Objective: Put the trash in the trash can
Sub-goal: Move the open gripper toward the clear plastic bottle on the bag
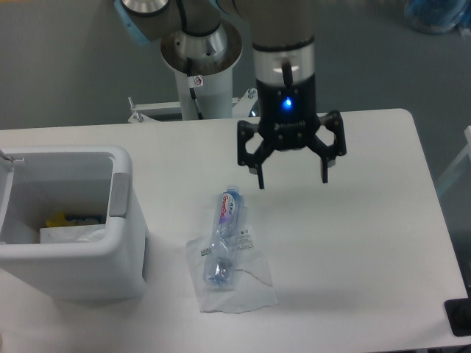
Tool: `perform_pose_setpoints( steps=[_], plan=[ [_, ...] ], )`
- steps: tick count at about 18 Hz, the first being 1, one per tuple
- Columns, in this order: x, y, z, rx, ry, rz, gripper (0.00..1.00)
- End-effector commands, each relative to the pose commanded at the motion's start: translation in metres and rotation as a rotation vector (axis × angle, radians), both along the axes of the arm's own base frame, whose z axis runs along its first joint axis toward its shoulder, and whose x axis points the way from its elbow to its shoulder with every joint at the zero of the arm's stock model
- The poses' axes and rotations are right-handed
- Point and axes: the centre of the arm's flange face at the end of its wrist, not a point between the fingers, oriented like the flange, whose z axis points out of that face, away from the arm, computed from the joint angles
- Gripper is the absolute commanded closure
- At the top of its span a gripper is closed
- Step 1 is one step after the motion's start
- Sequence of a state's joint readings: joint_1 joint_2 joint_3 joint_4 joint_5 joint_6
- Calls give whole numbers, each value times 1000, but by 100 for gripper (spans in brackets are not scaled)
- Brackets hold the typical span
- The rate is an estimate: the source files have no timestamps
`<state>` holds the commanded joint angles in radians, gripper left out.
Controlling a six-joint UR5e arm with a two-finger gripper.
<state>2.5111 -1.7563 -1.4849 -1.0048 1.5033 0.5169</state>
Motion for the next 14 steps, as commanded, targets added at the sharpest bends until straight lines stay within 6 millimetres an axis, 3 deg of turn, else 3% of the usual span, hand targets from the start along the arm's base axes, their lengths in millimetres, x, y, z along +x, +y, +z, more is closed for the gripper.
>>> perform_pose_setpoints(
  steps=[5, 11, 14],
  plan=[
    [-11, 8, -24, -26, -19, -4, 0],
    [-28, 27, -92, -47, -57, -6, 0],
    [-18, 37, -125, -83, -96, -27, 0]
  ],
)
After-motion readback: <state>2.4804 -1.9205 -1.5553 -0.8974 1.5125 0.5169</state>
